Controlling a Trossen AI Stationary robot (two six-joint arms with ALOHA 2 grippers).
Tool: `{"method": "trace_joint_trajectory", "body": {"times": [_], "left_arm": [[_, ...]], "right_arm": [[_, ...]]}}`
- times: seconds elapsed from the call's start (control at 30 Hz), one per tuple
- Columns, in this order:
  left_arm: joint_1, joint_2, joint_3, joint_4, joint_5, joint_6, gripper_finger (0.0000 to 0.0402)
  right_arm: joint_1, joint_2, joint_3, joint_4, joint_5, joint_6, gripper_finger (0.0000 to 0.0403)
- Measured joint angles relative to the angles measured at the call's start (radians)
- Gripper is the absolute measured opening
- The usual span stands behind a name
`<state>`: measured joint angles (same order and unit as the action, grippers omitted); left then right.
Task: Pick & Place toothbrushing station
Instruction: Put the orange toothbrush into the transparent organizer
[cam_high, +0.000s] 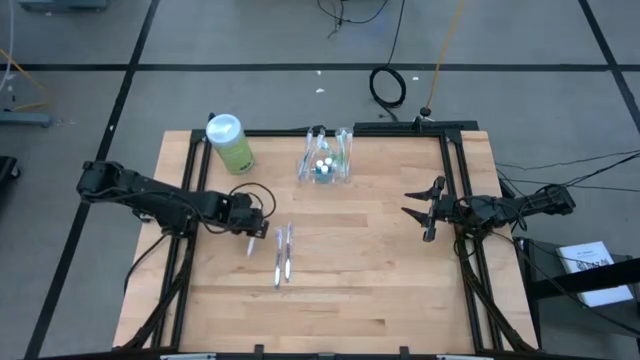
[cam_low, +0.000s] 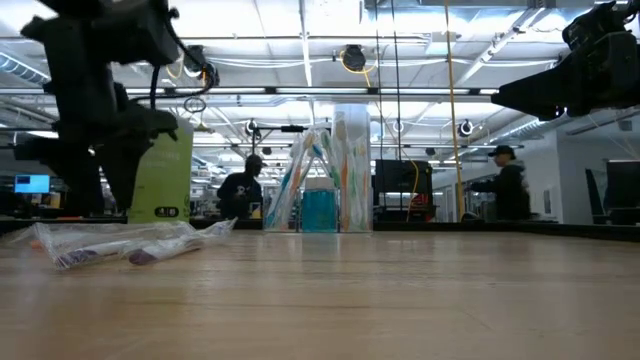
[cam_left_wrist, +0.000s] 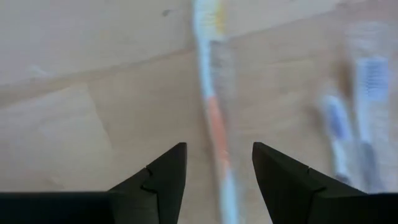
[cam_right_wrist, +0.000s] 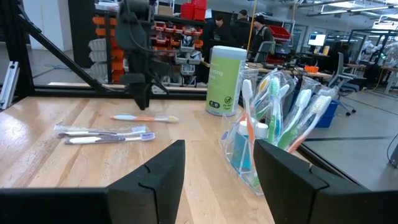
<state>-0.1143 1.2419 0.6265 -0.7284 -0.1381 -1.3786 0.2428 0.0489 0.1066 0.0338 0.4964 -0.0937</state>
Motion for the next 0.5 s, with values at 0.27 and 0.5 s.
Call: {"method": "trace_joint_trajectory", "body": {"times": [0.27, 0.5], "left_arm": [[-0.080, 0.049, 0.042, -0.026, -0.019, -0.100, 0.0188], [-0.113, 0.184, 0.096, -0.031, 0.010, -0.134, 0.0188]], "right_arm": [[0.000, 0.000, 0.000, 0.000, 0.000, 0.000, 0.0183], [0.000, 0.000, 0.000, 0.000, 0.000, 0.000, 0.0183]]}}
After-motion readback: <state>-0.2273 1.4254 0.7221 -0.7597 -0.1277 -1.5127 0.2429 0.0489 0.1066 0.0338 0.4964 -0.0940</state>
